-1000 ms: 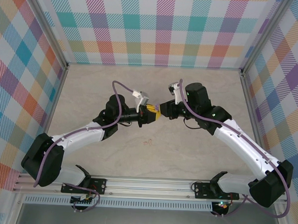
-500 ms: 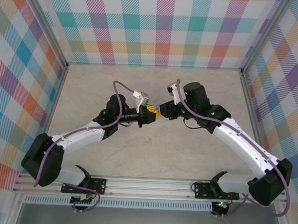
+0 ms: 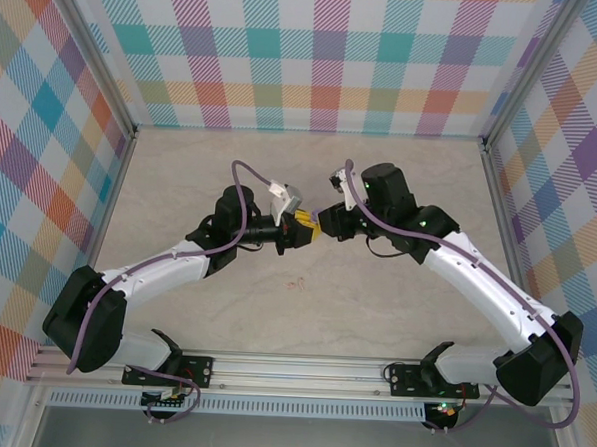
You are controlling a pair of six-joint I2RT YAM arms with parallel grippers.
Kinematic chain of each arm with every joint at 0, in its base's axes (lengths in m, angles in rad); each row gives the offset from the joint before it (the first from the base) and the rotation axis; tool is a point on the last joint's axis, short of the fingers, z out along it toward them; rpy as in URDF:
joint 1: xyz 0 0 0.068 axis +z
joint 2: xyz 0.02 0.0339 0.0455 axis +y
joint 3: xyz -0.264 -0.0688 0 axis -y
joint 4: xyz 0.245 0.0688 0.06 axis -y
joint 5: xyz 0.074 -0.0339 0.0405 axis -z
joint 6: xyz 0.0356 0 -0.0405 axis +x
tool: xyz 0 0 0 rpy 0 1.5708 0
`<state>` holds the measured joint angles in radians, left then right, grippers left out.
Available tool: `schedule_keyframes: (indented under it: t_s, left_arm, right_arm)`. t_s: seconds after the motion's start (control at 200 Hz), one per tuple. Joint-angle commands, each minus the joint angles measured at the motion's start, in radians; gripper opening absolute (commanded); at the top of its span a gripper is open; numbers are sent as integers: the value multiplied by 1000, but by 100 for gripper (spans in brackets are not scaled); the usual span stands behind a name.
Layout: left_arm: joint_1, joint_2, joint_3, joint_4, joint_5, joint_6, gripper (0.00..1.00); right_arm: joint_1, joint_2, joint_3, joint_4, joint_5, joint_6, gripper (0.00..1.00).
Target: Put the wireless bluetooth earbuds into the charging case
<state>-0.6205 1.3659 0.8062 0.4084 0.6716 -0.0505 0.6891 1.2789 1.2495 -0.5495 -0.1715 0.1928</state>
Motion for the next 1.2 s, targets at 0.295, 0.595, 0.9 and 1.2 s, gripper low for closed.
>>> schedule_keyframes:
  t_s: [0.295,0.595,0.9,1.2]
  left_arm:
    - [-18,-19,36,-27,14,67,7]
    - [-18,-25,31,-25,-3,70,6]
    - [-17,-26,30,-25,-32,67,6]
    - [-17,-29,22,-26,-40,64,5]
  right_arm:
    - [23,43,62,-38,-23,-17,27]
    - [24,33,58,-43,15,-12,31]
    - [24,23,52,-45,38,-10,31]
    - [24,4,54,-35,50,12,44]
